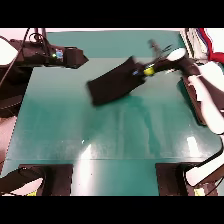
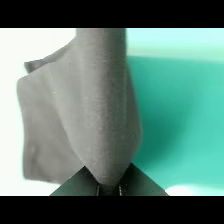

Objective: Fold the shirts.

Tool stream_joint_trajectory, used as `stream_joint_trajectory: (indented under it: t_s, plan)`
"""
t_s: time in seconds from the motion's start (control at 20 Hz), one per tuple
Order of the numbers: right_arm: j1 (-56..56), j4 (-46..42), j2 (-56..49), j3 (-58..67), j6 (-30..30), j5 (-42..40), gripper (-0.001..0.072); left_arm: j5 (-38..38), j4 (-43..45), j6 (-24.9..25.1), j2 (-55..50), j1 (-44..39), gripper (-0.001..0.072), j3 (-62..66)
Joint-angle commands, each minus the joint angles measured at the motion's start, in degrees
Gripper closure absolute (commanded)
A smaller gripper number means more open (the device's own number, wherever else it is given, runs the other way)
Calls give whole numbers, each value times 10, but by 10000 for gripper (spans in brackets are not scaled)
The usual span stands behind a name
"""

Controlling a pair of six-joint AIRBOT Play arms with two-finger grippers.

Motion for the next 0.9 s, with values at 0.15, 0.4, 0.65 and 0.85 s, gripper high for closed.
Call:
stream_joint_trajectory:
  t_s: [0.15,0.4,0.65,0.85]
  plan:
    - [-268,-39,31,82,10,5,689,43,-2,-17,0,-33,682,0]
    - [-367,-33,30,116,10,-40,689,42,-2,-21,0,-33,682,0]
    - [-377,-33,30,189,10,-69,689,37,-2,-22,0,-33,682,0]
    - [-378,-33,50,230,10,-101,689,22,-2,-22,0,-33,682,0]
